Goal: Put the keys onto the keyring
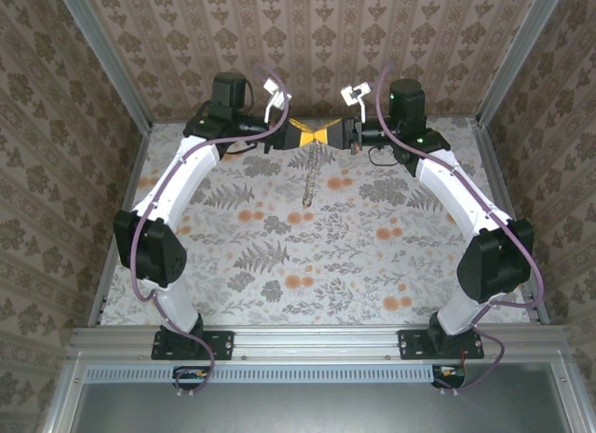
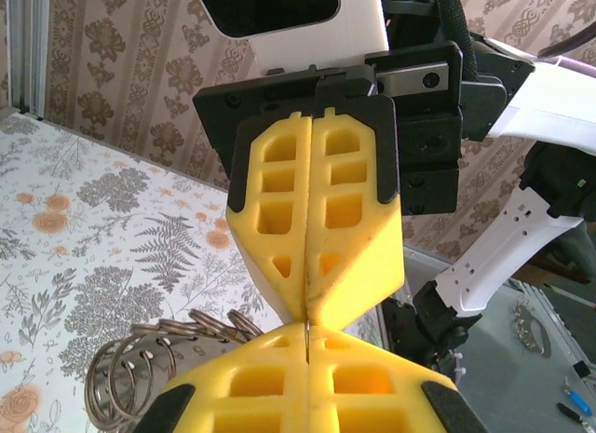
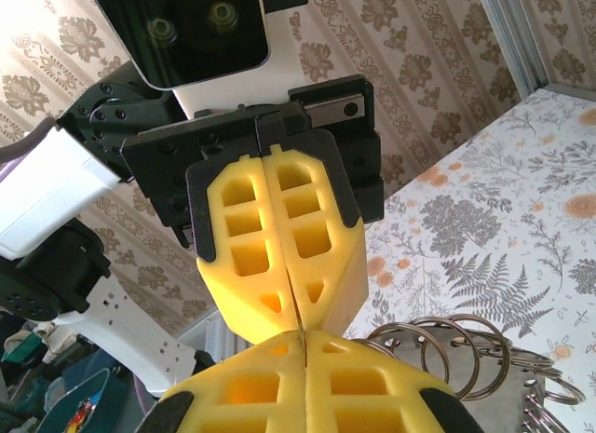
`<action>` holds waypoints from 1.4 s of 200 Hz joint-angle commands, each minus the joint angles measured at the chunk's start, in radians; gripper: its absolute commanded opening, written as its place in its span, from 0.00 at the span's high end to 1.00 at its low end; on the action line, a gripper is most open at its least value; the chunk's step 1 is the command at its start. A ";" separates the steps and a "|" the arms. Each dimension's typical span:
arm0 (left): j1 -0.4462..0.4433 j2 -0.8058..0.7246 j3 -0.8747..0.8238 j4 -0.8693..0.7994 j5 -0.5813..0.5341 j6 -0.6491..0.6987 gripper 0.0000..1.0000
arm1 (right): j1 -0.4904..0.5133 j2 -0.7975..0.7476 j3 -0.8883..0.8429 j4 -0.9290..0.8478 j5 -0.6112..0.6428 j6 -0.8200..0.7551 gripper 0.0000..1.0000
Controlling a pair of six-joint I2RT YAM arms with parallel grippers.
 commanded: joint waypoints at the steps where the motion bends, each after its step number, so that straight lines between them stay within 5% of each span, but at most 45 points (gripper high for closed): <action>1: -0.023 -0.023 -0.056 0.110 -0.013 -0.052 1.00 | -0.005 -0.009 -0.009 0.104 0.029 0.039 0.80; 15: -0.017 -0.040 -0.103 0.225 -0.027 -0.120 1.00 | -0.018 -0.038 -0.040 0.140 0.058 0.063 0.66; 42: -0.013 -0.061 -0.144 0.345 -0.038 -0.203 1.00 | -0.044 -0.102 -0.119 0.191 0.100 0.081 0.55; 124: -0.020 -0.131 -0.224 0.494 -0.131 -0.294 1.00 | -0.041 -0.202 -0.436 0.531 0.224 0.249 0.48; 189: -0.032 -0.161 -0.261 0.557 -0.163 -0.344 1.00 | 0.041 -0.192 -0.453 0.550 0.290 0.222 0.41; 245: -0.032 -0.180 -0.274 0.563 -0.176 -0.342 1.00 | 0.063 -0.156 -0.419 0.535 0.297 0.210 0.44; 280: -0.032 -0.193 -0.283 0.572 -0.196 -0.345 1.00 | 0.064 -0.167 -0.443 0.532 0.301 0.206 0.68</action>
